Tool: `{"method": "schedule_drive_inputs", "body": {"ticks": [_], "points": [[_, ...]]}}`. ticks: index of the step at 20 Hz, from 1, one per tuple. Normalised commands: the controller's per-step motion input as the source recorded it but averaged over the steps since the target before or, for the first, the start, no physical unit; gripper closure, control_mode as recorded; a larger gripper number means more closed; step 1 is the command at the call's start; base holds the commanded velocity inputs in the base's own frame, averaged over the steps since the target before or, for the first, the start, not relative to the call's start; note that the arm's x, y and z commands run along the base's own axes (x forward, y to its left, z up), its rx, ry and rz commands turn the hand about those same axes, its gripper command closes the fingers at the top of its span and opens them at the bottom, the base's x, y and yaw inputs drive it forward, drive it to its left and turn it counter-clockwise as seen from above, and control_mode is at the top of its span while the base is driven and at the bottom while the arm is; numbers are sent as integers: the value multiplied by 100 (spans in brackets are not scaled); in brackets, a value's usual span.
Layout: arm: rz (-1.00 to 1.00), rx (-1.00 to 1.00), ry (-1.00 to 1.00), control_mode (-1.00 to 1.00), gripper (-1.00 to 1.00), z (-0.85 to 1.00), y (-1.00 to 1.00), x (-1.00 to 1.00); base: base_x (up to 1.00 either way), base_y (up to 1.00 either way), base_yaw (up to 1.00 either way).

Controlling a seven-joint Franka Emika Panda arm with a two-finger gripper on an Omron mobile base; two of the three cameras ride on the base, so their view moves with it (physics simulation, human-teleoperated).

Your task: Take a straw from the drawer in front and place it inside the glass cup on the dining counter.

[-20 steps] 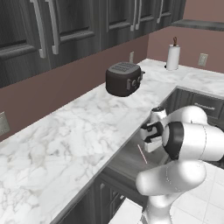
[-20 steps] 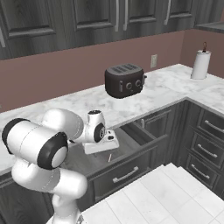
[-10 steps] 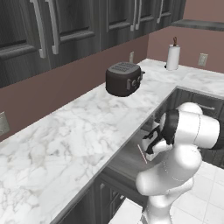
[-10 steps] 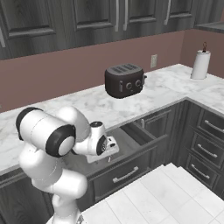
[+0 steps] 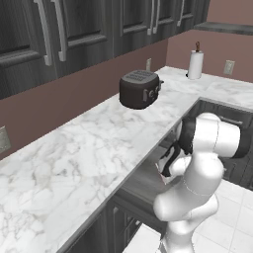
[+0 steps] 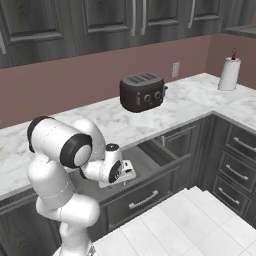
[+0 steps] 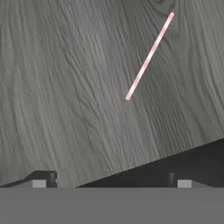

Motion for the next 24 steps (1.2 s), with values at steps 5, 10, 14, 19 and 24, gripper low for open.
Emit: {"method": "schedule_drive_inputs", "body": {"ticks": [5, 10, 14, 19, 24], "points": [[-12, 5, 0, -100, -100, -16, 0, 42, 0, 0, 0], [-5, 3, 0, -100, -100, -45, 0, 31, 0, 0, 0], [0, 0, 0, -100, -100, -65, 0, 19, 0, 0, 0], [0, 0, 0, -100, -100, -30, 0, 36, 0, 0, 0], [0, 0, 0, -100, -100, -19, -1, 26, 0, 0, 0]]}}
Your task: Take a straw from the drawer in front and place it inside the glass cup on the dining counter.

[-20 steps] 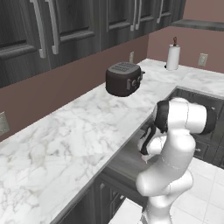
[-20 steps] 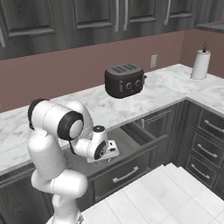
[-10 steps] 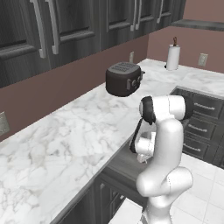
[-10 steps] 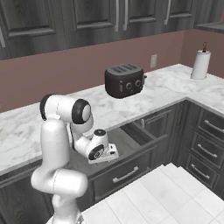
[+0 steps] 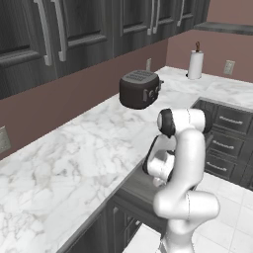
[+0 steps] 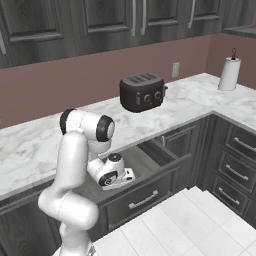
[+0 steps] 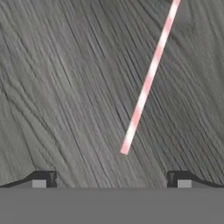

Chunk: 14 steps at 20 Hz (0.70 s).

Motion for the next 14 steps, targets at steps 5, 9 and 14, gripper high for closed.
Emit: {"method": "schedule_drive_inputs", "body": {"ticks": [5, 9, 14], "points": [[0, 0, 0, -100, -100, -14, -21, 41, 0, 0, 0], [0, 0, 0, -100, -100, -1, -23, 57, 0, 0, 0], [0, 0, 0, -100, -100, -6, 6, 49, 0, 0, 0]]}}
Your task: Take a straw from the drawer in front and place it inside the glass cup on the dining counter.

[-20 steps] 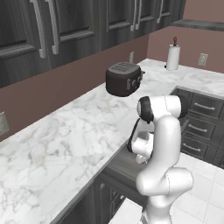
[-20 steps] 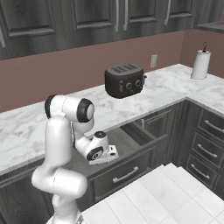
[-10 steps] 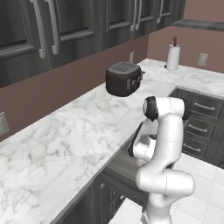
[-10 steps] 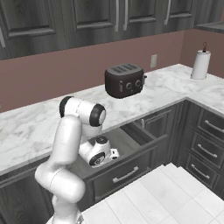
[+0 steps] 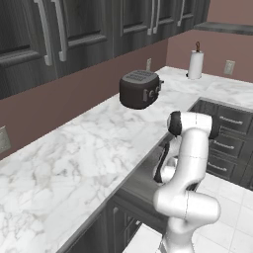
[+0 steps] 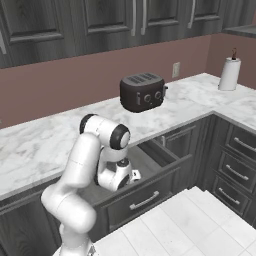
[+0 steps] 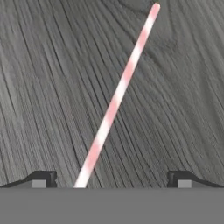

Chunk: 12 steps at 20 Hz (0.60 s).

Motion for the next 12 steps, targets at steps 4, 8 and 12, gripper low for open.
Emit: {"method": "schedule_drive_inputs", "body": {"ticks": [4, 8, 12], "points": [[0, 0, 0, -100, -100, -4, 28, 31, 0, 0, 0], [0, 0, 0, -100, -100, -29, 27, 31, 0, 0, 0], [0, 0, 5, -100, -100, -60, 19, 32, 0, 0, 0]]}}
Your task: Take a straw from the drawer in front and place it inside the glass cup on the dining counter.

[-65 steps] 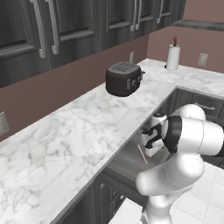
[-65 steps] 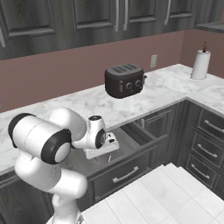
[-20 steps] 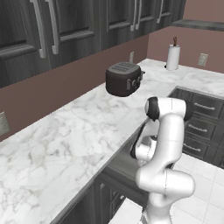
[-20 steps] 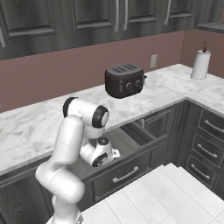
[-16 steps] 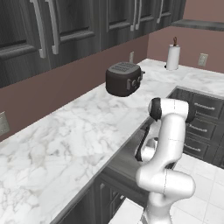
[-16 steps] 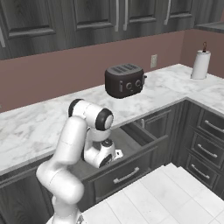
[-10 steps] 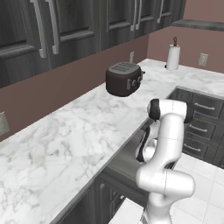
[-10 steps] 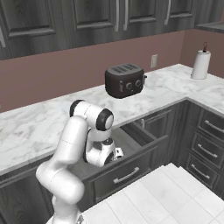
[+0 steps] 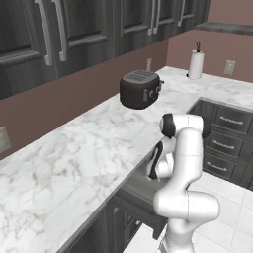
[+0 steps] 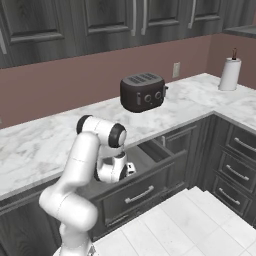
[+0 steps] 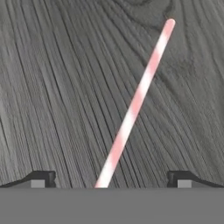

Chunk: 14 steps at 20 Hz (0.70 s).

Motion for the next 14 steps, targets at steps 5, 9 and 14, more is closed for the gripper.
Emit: {"method": "schedule_drive_inputs", "body": {"ticks": [5, 9, 14], "points": [[0, 0, 6, -100, 100, -43, 0, -9, 0, 0, 0], [0, 0, 5, -100, 100, -9, -3, -45, 0, 0, 0], [0, 0, 4, -100, 100, 0, -8, -33, 0, 0, 0]]}}
